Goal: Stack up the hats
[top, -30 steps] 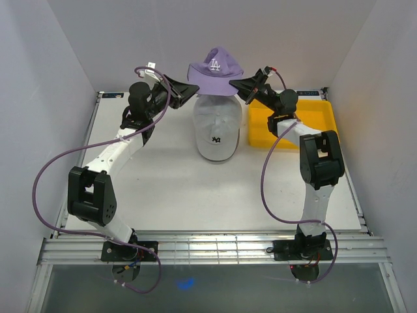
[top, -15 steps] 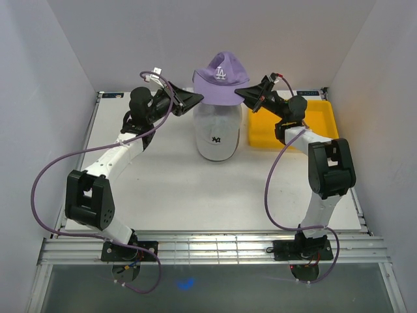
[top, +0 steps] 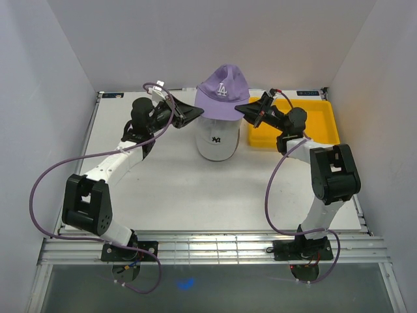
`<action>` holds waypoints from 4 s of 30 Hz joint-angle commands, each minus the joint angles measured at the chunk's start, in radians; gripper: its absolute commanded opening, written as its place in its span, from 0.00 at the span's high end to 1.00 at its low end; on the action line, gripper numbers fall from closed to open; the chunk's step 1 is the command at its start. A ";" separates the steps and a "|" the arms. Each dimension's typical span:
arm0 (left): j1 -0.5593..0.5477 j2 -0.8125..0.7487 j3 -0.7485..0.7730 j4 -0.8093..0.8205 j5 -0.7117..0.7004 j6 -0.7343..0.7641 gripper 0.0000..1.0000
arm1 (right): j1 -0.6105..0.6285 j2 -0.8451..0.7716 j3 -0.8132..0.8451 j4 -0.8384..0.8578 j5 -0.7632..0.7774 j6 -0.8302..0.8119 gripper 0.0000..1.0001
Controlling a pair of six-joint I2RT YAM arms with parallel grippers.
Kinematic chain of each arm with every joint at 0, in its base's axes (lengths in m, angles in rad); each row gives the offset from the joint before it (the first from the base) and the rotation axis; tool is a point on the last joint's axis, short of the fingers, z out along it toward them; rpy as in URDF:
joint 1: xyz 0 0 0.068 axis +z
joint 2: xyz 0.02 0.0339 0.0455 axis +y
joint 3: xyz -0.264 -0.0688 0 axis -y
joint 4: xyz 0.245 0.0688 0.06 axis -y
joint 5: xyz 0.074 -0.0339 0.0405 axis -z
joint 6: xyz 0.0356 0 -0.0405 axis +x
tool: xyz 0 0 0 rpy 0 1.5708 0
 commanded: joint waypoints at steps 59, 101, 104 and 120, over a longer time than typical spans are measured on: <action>0.016 0.026 -0.463 0.029 -0.190 0.025 1.00 | -0.022 -0.001 -0.017 -0.984 -0.121 -1.006 0.92; 0.015 0.121 -0.412 -0.052 -0.212 0.018 1.00 | -0.033 -0.058 -0.135 -0.723 -0.046 -1.034 0.39; 0.015 0.116 -0.411 -0.058 -0.212 0.021 1.00 | -0.022 -0.053 -0.166 -0.616 -0.043 -0.990 0.38; 0.009 0.155 -0.382 -0.074 -0.206 0.018 1.00 | 0.024 0.023 -0.140 -0.551 -0.008 -1.002 0.44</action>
